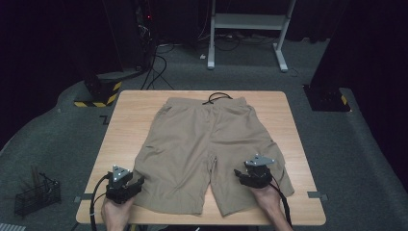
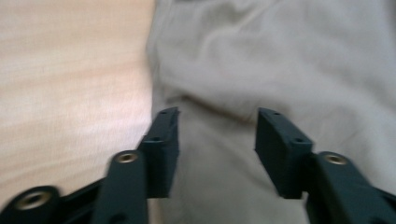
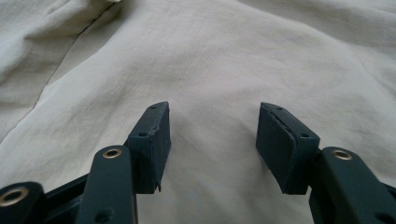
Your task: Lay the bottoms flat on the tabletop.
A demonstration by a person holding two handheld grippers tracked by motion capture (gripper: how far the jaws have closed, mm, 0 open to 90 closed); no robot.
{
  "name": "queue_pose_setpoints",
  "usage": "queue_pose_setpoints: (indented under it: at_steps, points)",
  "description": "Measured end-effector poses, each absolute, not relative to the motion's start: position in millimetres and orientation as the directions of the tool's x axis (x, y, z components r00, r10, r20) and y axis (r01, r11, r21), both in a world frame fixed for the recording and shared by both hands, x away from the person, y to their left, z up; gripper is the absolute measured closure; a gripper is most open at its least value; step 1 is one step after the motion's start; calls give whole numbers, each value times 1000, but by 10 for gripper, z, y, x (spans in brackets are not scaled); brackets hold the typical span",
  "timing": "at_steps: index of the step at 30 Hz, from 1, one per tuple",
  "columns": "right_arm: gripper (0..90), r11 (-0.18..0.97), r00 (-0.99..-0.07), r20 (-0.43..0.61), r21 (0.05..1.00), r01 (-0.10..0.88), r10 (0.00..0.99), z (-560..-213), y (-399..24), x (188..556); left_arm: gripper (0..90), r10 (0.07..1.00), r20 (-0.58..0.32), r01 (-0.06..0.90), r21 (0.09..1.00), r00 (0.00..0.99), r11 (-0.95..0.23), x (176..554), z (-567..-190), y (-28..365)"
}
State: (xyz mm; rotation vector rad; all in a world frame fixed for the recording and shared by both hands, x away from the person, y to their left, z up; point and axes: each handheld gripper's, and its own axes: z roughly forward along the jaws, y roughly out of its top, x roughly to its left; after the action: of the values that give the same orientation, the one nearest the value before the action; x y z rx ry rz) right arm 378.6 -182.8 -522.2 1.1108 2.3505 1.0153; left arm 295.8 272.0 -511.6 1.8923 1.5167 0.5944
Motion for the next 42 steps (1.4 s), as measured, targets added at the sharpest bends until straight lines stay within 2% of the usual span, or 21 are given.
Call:
queue_pose_setpoints:
  at_steps: [1, 4, 7, 13, 14, 17, 19, 22, 24, 26, 29, 30, 34, 40, 42]
  points:
    - [445, 437, -632, -9, 730, 525, 775, -5221, -1827, 3786, 560, 971, -30, 698, 700, 237, -149, 2964, -5141, 2715]
    - [441, 441, -635, -12, 730, 522, 772, -5222, -1828, 3788, 743, 969, 13, 695, 694, 249, -188, 2923, -5163, 2694]
    - [440, 442, -636, -13, 730, 521, 771, -5222, -1828, 3789, 868, 964, 64, 706, 669, 257, -232, 2864, -5138, 2690]
    - [435, 443, -638, -12, 729, 521, 770, -5223, -1827, 3790, 892, 971, 69, 732, 644, 230, -220, 2739, -5104, 2775]
    - [433, 444, -638, -12, 729, 521, 770, -5223, -1827, 3790, 871, 972, 68, 728, 651, 226, -214, 2737, -5099, 2767]
    - [429, 448, -641, -16, 729, 518, 767, -5223, -1826, 3790, 658, 963, -16, 666, 725, 270, -175, 2775, -5031, 2699]
    - [426, 446, -638, -16, 728, 521, 770, -5222, -1824, 3784, 526, 942, -45, 613, 770, 334, -180, 2851, -4949, 2543]
    - [422, 444, -635, -14, 727, 524, 772, -5221, -1812, 3753, 465, 898, -95, 574, 796, 430, -192, 3021, -4862, 2302]
    - [434, 456, -635, -26, 719, 525, 772, -5207, -1804, 3708, 450, 867, -103, 558, 801, 487, -218, 3152, -4848, 2136]
    - [462, 481, -635, -97, 741, 468, 766, -5168, -1825, 3595, 437, 840, -102, 547, 799, 532, -250, 3280, -4879, 1981]
    - [494, 401, -570, -54, 766, 503, 820, -5071, -2077, 3603, 428, 814, -135, 560, 787, 565, -258, 3445, -4990, 1843]
    - [544, 356, -514, -44, 772, 527, 857, -5035, -2244, 3637, 427, 819, -131, 567, 782, 558, -261, 3475, -5023, 1821]
    - [657, 292, -398, -48, 760, 581, 916, -5036, -2692, 3718, 420, 848, -80, 586, 757, 524, -290, 3568, -5152, 1768]
    - [770, 312, -376, -79, 725, 614, 923, -5184, -2897, 3655, 411, 862, -18, 589, 737, 507, -331, 3574, -5223, 1736]
    - [790, 303, -356, -83, 720, 624, 931, -5176, -2956, 3628, 409, 863, -27, 586, 744, 505, -320, 3542, -5235, 1751]
